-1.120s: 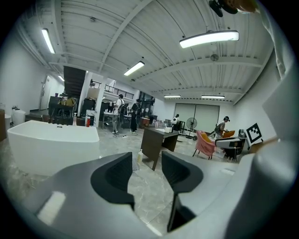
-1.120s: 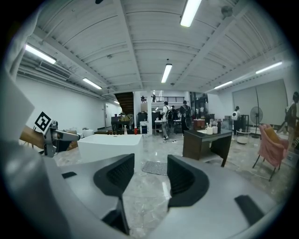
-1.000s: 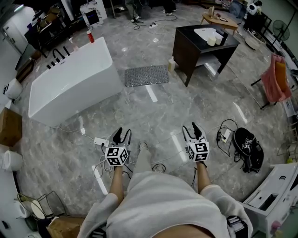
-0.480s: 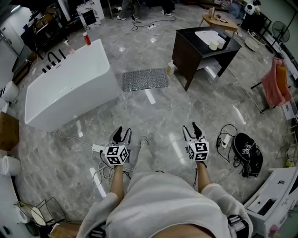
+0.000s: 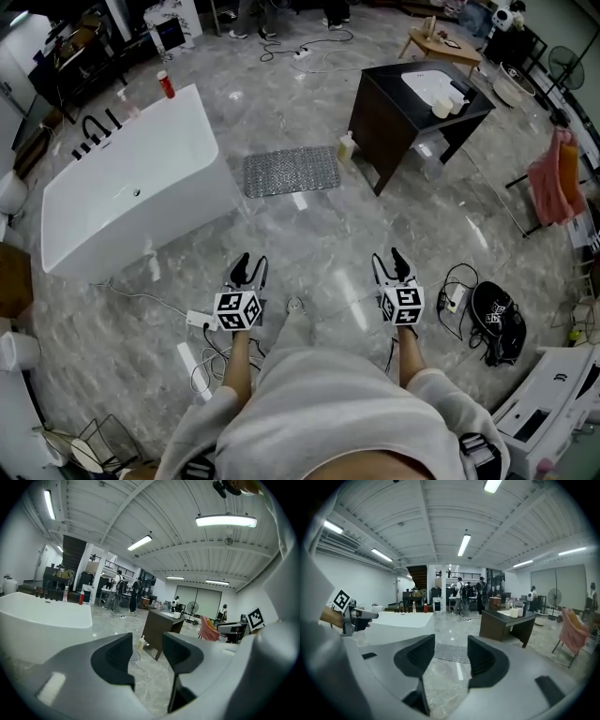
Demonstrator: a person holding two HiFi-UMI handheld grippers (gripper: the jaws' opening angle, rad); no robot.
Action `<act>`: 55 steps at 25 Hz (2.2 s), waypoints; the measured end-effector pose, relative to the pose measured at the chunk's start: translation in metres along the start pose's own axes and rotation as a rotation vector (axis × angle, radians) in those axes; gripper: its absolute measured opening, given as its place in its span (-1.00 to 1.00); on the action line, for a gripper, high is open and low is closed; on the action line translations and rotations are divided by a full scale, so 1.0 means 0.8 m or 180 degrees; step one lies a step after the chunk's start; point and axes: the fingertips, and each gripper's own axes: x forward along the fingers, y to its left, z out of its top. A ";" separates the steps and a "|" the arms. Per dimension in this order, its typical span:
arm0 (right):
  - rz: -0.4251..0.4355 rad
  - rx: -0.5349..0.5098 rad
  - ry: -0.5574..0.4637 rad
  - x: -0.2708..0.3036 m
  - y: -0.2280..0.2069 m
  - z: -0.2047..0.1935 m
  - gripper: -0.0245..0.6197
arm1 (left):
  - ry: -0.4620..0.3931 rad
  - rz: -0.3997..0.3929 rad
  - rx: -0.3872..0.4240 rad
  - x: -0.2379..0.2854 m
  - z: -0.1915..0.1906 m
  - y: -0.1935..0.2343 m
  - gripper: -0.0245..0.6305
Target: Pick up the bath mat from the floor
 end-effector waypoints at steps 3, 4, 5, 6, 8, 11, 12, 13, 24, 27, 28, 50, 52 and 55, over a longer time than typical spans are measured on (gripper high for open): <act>-0.0032 0.0007 0.0044 0.041 -0.003 0.015 -0.32 | 0.0008 0.0029 -0.0032 0.028 0.015 0.033 -0.30; -0.0034 0.0009 0.0058 0.054 -0.002 0.020 -0.32 | 0.0018 0.0037 -0.0043 0.036 0.020 0.045 -0.30; -0.0026 0.0006 0.0069 0.069 0.000 0.026 -0.32 | 0.0030 0.0045 -0.0051 0.043 0.025 0.057 -0.30; -0.0004 -0.0009 0.0078 0.084 0.005 0.033 -0.32 | 0.0038 0.0055 -0.0059 0.050 0.032 0.069 -0.30; 0.0042 -0.0055 0.0083 0.115 0.013 0.049 -0.32 | 0.0044 0.0075 -0.0070 0.065 0.044 0.093 -0.30; 0.0043 -0.0045 0.0037 0.154 0.016 0.071 -0.32 | 0.0050 0.0080 -0.0064 0.093 0.058 0.120 -0.30; 0.0037 -0.0050 0.0033 0.165 0.016 0.076 -0.32 | 0.0052 0.0075 -0.0061 0.102 0.061 0.127 -0.30; 0.0029 -0.0058 0.0032 0.175 0.016 0.080 -0.32 | 0.0052 0.0068 -0.0059 0.111 0.065 0.134 -0.30; -0.0095 0.0022 0.0099 0.231 -0.001 0.086 -0.32 | 0.0101 -0.0076 0.0076 0.184 0.101 0.163 -0.30; -0.0080 0.0030 0.0119 0.237 -0.005 0.082 -0.32 | 0.0115 -0.0082 0.0107 0.191 0.103 0.161 -0.30; -0.0073 0.0035 0.0126 0.239 -0.006 0.081 -0.32 | 0.0123 -0.0080 0.0117 0.192 0.103 0.161 -0.30; 0.0102 0.0123 0.0176 0.402 -0.094 0.108 -0.32 | 0.0191 0.0091 0.0161 0.352 0.151 0.188 -0.30; 0.0145 0.0121 0.0188 0.424 -0.108 0.116 -0.32 | 0.0209 0.0139 0.0146 0.370 0.160 0.191 -0.30; 0.0181 0.0132 0.0207 0.459 -0.131 0.130 -0.32 | 0.0233 0.0222 0.0117 0.400 0.174 0.199 -0.30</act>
